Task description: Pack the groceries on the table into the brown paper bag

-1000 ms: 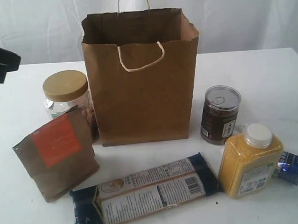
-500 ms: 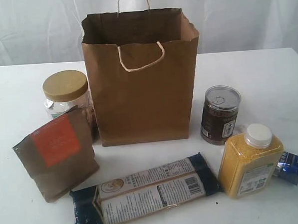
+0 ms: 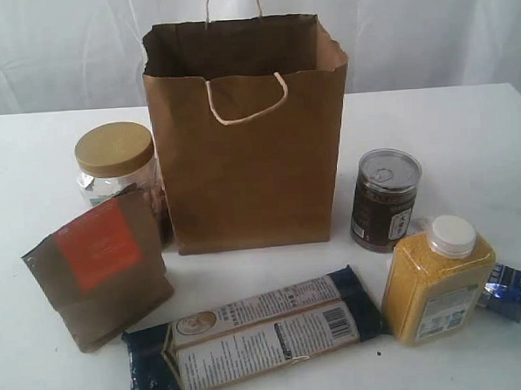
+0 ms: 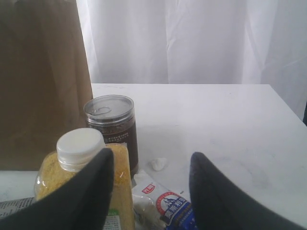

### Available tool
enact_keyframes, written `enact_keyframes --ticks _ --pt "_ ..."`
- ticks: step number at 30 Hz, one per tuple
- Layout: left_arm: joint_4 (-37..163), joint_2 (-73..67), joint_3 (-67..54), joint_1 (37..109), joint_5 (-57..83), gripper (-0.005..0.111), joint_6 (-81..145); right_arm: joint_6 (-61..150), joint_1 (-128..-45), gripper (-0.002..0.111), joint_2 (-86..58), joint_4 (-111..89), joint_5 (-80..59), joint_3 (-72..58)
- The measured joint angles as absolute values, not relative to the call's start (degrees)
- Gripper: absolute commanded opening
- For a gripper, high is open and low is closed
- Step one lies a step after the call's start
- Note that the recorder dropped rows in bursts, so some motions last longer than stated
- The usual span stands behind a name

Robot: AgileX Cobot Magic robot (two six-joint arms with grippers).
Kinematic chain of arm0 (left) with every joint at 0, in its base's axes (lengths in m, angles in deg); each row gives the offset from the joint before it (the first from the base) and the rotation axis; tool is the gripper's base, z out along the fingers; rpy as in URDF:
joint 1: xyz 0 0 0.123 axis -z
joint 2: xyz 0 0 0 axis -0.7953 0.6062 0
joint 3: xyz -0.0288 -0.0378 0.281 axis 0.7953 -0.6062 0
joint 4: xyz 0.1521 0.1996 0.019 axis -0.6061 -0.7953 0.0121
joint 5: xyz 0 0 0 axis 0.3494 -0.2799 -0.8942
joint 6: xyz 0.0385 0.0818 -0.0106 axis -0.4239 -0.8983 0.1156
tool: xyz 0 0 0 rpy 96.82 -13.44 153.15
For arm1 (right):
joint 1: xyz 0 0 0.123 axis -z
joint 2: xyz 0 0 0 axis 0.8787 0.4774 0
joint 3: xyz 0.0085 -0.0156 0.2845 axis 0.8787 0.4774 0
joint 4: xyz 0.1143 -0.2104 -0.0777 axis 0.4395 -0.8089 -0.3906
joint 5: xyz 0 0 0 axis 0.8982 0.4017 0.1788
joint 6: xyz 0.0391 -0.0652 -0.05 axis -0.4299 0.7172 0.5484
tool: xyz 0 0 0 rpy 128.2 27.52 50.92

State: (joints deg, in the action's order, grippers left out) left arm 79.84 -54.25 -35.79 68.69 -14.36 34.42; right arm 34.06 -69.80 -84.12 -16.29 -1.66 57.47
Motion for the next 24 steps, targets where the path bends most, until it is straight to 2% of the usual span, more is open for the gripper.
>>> enact_keyframes --ticks 13,18,24 --pt "80.1 -54.3 -37.2 68.7 -11.4 0.0 34.4 34.1 -69.8 0.046 -84.1 -16.3 -1.7 57.5" --pt "79.2 -57.4 -48.3 68.7 3.9 0.0 34.4 34.1 -69.8 0.046 -84.1 -16.3 -1.7 57.5" --pt "75.7 -65.6 -60.8 68.7 11.5 0.0 34.4 34.1 -69.8 0.046 -84.1 -16.3 -1.7 57.5"
